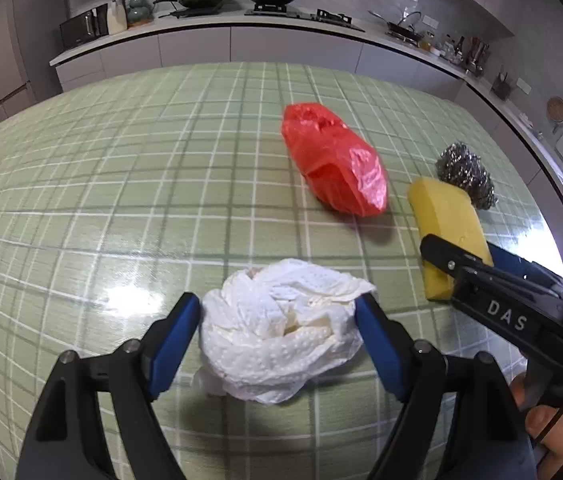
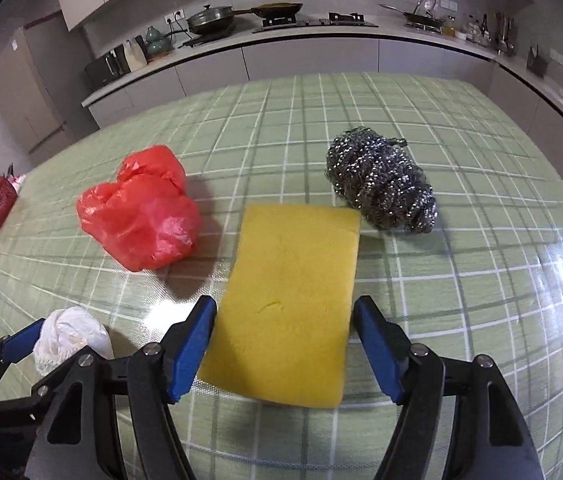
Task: Collect trash
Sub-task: 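Grasp the yellow sponge with right tool while left tool grasps white tissue, then lift and carry the held sponge and tissue over the black bin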
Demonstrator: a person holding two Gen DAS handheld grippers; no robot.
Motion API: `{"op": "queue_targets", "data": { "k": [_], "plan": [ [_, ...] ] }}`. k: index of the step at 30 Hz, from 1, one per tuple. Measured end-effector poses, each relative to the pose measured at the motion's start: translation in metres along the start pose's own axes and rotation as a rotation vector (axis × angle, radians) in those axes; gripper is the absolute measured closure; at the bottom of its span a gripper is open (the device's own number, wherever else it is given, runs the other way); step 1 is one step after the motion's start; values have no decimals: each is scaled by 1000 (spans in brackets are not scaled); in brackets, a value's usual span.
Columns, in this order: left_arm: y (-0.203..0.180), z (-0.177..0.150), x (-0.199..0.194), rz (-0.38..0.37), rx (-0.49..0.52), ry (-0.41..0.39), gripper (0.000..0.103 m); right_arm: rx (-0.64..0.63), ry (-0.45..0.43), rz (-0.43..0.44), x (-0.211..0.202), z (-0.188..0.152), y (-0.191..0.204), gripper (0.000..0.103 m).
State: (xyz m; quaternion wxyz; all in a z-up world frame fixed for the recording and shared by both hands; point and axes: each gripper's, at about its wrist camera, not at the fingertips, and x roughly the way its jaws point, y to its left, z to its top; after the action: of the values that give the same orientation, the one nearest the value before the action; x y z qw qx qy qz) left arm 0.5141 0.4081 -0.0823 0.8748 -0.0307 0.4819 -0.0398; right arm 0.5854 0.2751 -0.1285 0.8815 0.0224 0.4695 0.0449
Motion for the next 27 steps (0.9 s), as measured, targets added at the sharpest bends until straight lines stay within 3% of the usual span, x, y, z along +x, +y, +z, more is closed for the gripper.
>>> {"op": "queue_targets", "data": {
  "k": [2,4,10,12,14,16,27],
  "plan": [
    [2,-2,6,-15,-5,27,22,-9,-3,-12,1,0,2,31],
    [3,-5,5,-15,-2,10,23,-29,-11,-28,0,-1,5,38],
    [7,-8,2,-36,-9,-1,28,-48,-19,-19,-1,-5,3,47],
    [10,-10,-1,-39,-14,-10,35,-46,-21,-1,-3,-7,1,50],
    [12,-13,-5,-42,-13,-25,56,-44,-22,12,-7,-12,-1,52],
    [16,-17,-9,-59,-21,-28,63,-36,-21,27,-10,-16,-4,53],
    [18,-41,-43,-88,-58,-99,70,-27,-64,93,-51,-27,-26,54]
  ]
}}
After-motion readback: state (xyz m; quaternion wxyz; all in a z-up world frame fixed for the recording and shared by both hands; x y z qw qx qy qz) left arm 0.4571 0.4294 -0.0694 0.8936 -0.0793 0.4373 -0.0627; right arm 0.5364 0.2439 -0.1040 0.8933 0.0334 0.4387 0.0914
